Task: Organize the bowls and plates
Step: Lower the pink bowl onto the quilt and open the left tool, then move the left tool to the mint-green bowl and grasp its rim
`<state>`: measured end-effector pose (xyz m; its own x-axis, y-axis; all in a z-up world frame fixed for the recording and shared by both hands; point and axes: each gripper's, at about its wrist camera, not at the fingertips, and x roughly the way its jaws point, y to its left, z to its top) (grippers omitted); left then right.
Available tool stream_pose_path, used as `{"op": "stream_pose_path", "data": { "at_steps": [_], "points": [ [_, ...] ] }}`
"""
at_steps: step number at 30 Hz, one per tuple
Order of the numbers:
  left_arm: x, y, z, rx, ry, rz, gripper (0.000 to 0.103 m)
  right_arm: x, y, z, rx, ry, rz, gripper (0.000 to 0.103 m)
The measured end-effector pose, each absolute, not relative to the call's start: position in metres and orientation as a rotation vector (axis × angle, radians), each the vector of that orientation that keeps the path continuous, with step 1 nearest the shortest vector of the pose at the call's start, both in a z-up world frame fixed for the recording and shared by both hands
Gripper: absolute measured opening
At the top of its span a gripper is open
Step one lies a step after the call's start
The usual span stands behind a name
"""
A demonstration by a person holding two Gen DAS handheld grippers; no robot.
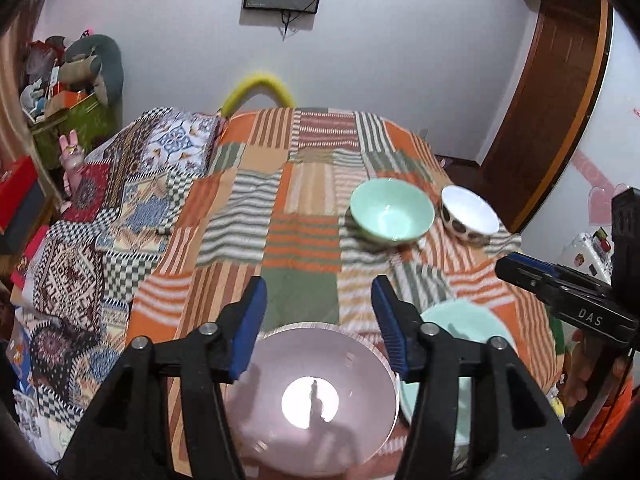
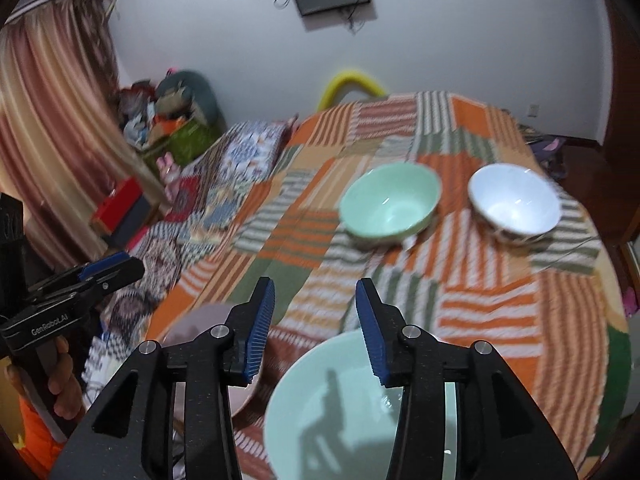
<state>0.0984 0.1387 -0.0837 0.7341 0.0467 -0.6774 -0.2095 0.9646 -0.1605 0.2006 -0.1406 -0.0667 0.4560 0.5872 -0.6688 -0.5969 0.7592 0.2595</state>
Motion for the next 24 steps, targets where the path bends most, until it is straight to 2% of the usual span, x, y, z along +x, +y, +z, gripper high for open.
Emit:
{"op": "stream_pose_path", "data": {
  "at_steps": [3,6,10,24],
  "points": [
    [0.119,0.136,-0.076,-0.234,0.730,0.129,0.059,0.213,-0.152,-0.059,0.011,0.796,0.703,0.046],
    [0.136,0.135,-0.072,-0.234,0.729,0.121,0.064,0.227,-0.160,-0.055,0.022,0.777,0.677,0.046],
    [0.167,0.133,-0.074,-0.243,0.750,0.094,0.064,0.247,-0.164,-0.056,0.037,0.775,0.646,0.047],
    [0.288,0.131,-0.134,-0.244,0.926,0.029,0.064,0.315,-0.157,-0.088,0.021,0.846,0.588,0.047]
  ]
}}
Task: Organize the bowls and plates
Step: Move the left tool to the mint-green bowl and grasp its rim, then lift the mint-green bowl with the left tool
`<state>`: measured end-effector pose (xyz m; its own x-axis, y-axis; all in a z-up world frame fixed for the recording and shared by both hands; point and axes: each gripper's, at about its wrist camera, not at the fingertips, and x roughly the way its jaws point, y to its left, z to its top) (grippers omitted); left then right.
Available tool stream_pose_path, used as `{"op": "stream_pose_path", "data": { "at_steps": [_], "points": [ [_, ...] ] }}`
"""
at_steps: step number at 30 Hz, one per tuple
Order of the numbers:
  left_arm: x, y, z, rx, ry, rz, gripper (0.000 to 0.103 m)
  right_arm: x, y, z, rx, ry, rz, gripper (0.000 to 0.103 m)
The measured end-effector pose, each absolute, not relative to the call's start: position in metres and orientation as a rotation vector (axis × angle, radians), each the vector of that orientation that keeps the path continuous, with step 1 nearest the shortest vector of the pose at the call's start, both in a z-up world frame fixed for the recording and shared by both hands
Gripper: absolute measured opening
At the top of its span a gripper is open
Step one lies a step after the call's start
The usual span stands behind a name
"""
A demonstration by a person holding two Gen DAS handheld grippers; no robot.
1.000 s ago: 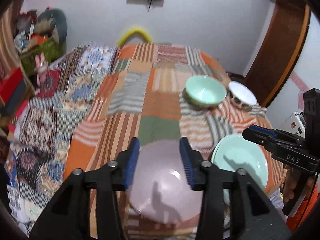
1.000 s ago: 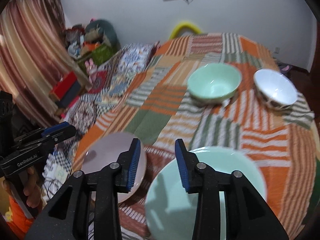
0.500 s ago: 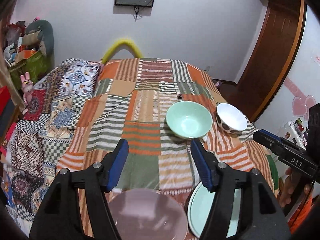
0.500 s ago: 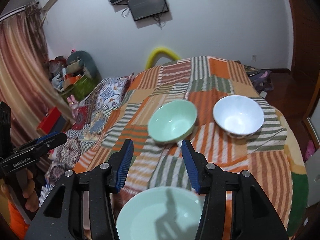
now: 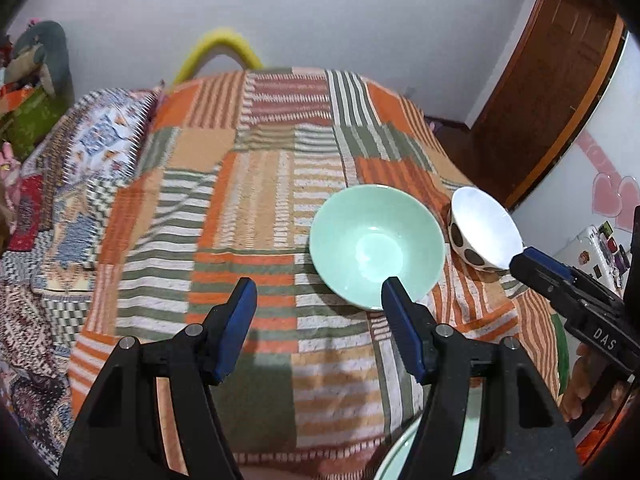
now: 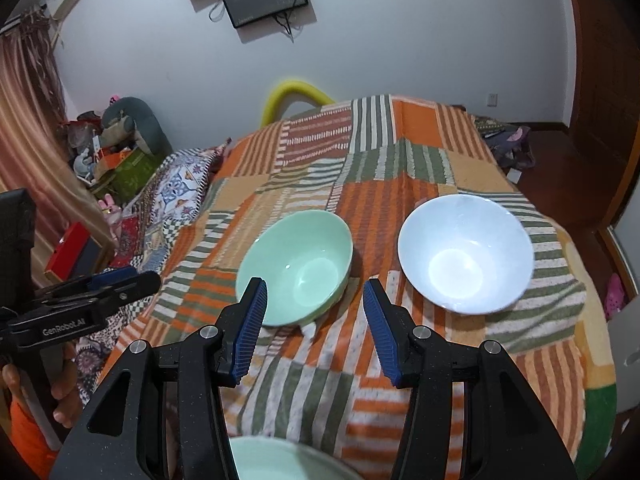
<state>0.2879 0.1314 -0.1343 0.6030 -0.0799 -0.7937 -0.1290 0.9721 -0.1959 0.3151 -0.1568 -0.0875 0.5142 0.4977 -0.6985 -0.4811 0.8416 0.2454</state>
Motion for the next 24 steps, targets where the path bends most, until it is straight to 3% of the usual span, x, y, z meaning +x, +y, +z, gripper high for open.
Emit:
{"op": "stream_pose_path", "data": {
  "at_steps": [7,11,13,17,24],
  "points": [
    [0.337,0.128,-0.173,-0.214,1.006,0.009,0.063,0.349,-0.148,-0.118,0.022,0.929,0.581,0.047],
    [0.359,0.133,-0.196,-0.238,1.057,-0.010,0.047,0.360,-0.139,-0.133,0.006,0.969,0.586,0.046],
    [0.366,0.133,-0.205,-0.229,1.070,-0.007,0.045,0.365,-0.137,-0.140,0.003,0.986,0.584,0.046],
    [0.375,0.133,-0.217,-0.241,1.089,-0.020,0.038,0.373,-0.137,-0.152,0.017,1.023,0.579,0.031],
    [0.387,0.127,-0.234,-0.253,1.128,-0.062,0.016,0.375,-0.130,-0.159,0.008,1.032,0.611,0.018]
  ]
}}
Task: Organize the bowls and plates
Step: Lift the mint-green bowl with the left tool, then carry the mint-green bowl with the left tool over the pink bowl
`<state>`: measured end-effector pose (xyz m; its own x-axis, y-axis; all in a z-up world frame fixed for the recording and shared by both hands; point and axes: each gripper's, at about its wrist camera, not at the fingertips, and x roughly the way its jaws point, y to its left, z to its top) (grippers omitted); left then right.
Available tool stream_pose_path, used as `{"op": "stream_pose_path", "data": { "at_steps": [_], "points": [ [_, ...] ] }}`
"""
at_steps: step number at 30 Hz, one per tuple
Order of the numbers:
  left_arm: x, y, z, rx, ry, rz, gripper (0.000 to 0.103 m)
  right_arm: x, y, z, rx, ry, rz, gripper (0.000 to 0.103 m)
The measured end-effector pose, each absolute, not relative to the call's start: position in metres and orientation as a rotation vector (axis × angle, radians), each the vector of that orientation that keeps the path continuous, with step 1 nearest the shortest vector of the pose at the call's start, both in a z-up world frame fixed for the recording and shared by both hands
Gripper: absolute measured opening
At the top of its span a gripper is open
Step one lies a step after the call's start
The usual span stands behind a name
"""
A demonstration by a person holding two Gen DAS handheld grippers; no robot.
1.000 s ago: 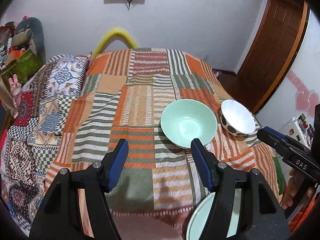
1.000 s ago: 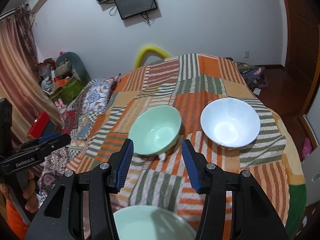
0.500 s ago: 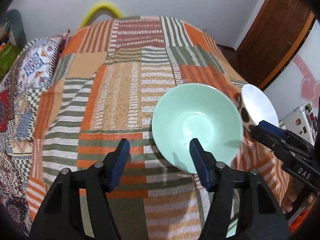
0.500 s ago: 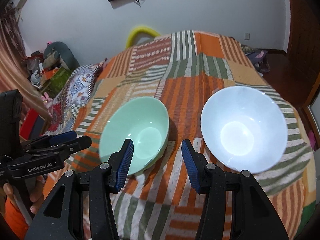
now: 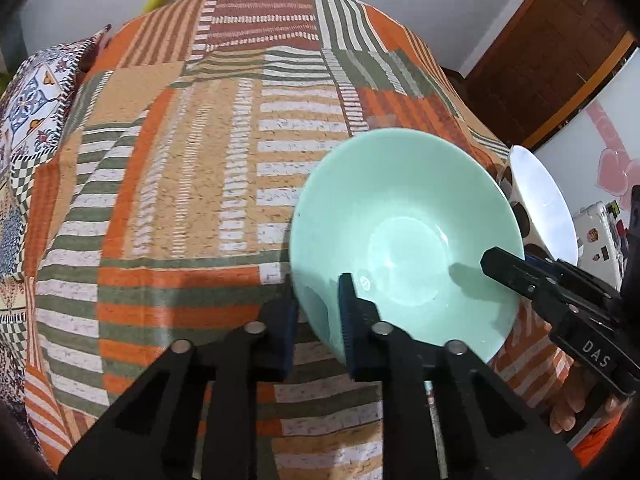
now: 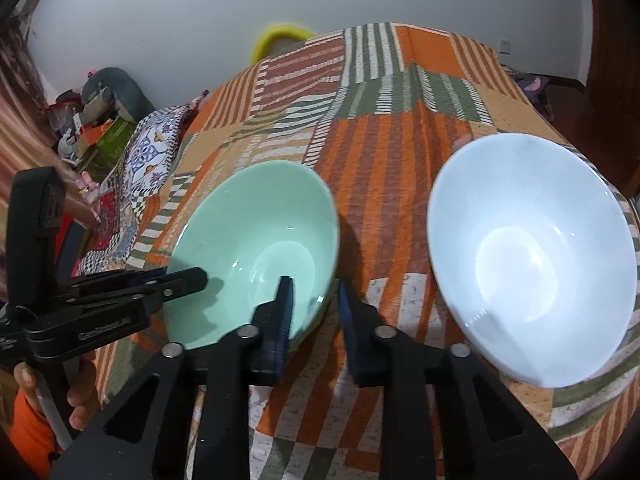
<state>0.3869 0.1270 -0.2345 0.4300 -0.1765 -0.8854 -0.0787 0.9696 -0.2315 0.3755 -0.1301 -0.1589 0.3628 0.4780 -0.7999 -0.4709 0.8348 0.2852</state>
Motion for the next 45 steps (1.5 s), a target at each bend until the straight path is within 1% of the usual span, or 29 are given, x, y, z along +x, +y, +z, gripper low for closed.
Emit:
{"op": "stream_pose_path", "data": {
  "at_steps": [11,21,36,45],
  "points": [
    [0.371,0.114,-0.218,-0.189,1.093,-0.079,0.015,0.366,-0.132,-0.152,-0.011,1.028,0.581,0.017],
    [0.339,0.106,-0.187,-0.180,1.041,-0.081,0.015,0.345,-0.138,-0.125,-0.008,0.978,0.587,0.017],
    [0.259,0.094,-0.117,-0.161,0.927,-0.056,0.015,0.291,-0.145,-0.081,0.006,0.887,0.630,0.018],
    [0.203,0.090,-0.097,-0.142,0.883,-0.030,0.015,0.254,-0.146,-0.069,0.009,0.843,0.664,0.018]
  ]
}}
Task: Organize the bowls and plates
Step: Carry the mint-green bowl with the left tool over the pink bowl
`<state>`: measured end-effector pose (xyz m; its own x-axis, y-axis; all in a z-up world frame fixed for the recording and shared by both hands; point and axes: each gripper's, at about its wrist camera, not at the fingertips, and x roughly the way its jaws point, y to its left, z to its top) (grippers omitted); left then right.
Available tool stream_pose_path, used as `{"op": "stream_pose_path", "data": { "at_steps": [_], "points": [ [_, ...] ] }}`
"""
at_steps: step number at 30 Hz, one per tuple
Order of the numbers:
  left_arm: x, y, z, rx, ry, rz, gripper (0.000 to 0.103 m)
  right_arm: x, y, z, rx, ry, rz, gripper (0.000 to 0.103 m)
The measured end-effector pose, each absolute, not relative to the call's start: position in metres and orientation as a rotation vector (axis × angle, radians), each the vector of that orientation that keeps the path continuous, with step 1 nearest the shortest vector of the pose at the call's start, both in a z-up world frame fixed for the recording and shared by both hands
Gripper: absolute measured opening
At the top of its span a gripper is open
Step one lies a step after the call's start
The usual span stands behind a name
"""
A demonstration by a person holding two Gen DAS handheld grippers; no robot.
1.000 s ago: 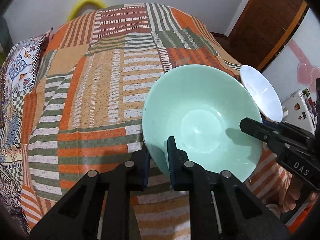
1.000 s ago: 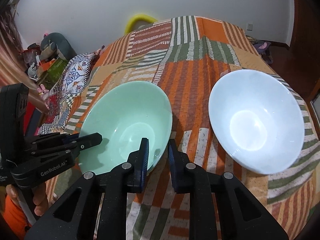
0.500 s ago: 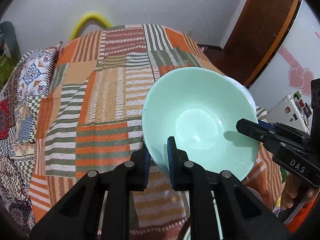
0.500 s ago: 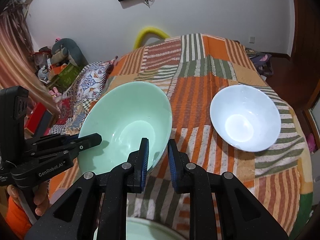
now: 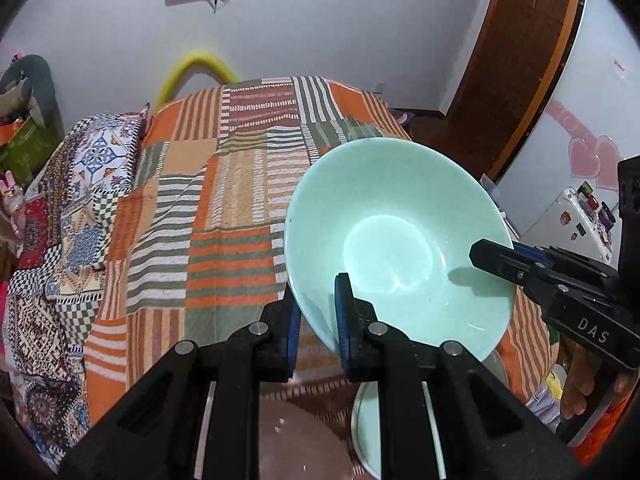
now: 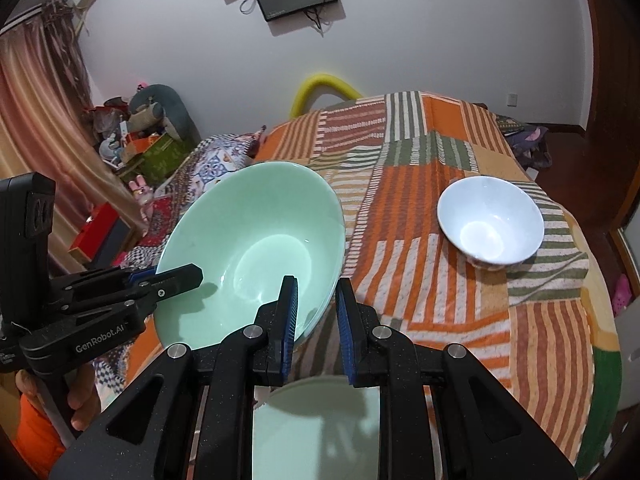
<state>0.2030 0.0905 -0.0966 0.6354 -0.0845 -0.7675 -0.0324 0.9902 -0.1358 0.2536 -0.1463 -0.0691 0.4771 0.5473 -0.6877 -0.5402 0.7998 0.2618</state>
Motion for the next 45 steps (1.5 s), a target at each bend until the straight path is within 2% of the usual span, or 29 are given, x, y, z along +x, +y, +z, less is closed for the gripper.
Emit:
{"op": "stream_pose_path", "data": {
  "at_steps": [18,45],
  "points": [
    [0.119,0.114,-0.096,-0.209,0.854,0.033,0.015,0.197,-0.130,-0.080,0.000,0.856,0.763,0.018],
    [0.054,0.160,-0.157,-0.340,0.933,0.152,0.015,0.153,-0.079,-0.127,-0.083,0.995,0.873,0.019]
  ]
}}
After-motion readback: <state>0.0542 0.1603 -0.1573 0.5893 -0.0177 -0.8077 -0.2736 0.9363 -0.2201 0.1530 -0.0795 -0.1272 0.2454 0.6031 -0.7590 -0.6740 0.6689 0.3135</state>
